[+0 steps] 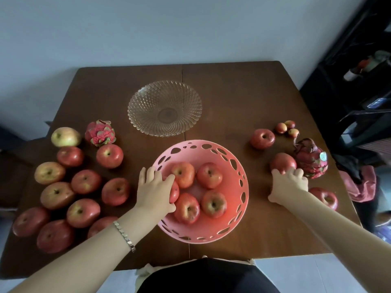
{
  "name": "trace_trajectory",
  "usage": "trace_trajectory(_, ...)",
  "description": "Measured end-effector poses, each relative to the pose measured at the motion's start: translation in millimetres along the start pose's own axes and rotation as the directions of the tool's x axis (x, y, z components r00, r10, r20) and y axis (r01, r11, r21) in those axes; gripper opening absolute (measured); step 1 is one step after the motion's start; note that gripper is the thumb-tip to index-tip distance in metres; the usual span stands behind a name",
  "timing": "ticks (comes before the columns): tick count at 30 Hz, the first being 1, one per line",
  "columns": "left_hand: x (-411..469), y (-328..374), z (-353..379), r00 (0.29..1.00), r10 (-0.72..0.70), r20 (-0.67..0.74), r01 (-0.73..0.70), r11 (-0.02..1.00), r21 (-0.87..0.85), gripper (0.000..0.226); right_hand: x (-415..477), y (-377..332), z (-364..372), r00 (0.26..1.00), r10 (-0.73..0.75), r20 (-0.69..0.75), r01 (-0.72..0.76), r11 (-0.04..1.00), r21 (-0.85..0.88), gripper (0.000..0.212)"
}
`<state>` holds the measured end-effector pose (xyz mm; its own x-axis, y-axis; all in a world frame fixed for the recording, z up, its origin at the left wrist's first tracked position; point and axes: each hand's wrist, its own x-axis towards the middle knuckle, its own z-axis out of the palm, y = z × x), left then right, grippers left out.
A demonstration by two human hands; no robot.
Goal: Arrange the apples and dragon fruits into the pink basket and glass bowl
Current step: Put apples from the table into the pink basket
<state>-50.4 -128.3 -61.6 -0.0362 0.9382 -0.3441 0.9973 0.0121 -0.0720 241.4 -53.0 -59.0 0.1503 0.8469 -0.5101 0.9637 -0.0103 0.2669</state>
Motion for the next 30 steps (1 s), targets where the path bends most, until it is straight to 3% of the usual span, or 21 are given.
trace_trajectory(2,0,-1,1,1.0,0.002,-0.022,-0.002,0.999,-0.034,0.079,7,6,21,0.998,0.042,0.046,-0.038,0.996,-0.083,0.065)
trace_trajectory(5,-1,-6,3,0.999,0.02,-0.041,-0.023,0.998,-0.06,0.078,11,9,35,0.998,0.053,-0.029,-0.054,0.997,-0.06,0.058)
trace_trajectory(8,-3,-12,4,0.999,0.042,-0.034,-0.045,0.996,-0.08,0.079,8,12,28,0.999,0.039,-0.014,-0.038,0.999,0.025,0.071)
trace_trajectory(10,-4,-16,7,0.998,0.053,-0.034,-0.057,0.991,-0.123,0.079,-1,12,15,1.0,0.001,-0.025,0.004,0.982,0.189,0.077)
trace_trajectory(13,-6,-20,15,0.997,0.05,-0.066,-0.064,0.969,-0.24,0.079,-22,2,-13,0.978,-0.087,-0.188,0.172,0.848,0.501,0.079)
trace_trajectory(16,-8,-18,20,0.997,0.045,-0.07,-0.065,0.947,-0.315,0.077,-52,-26,-37,0.921,-0.238,-0.309,0.387,0.655,0.649,0.082)
trace_trajectory(18,-11,-18,22,0.995,0.038,-0.089,-0.073,0.9,-0.43,0.073,-67,-58,-37,0.889,-0.377,-0.258,0.447,0.596,0.667,0.081)
trace_trajectory(22,-18,-32,23,0.989,-0.093,-0.117,-0.036,0.612,-0.79,0.045,-87,-131,-12,0.782,-0.609,-0.134,0.573,0.617,0.539,0.084)
trace_trajectory(26,-21,-33,21,0.995,-0.059,-0.081,-0.028,0.614,-0.789,0.041,-105,-155,9,0.748,-0.642,-0.171,0.634,0.615,0.469,0.088)
trace_trajectory(30,-18,-24,18,0.995,-0.055,-0.078,-0.027,0.62,-0.784,0.044,-105,-151,13,0.726,-0.672,-0.148,0.608,0.527,0.593,0.094)
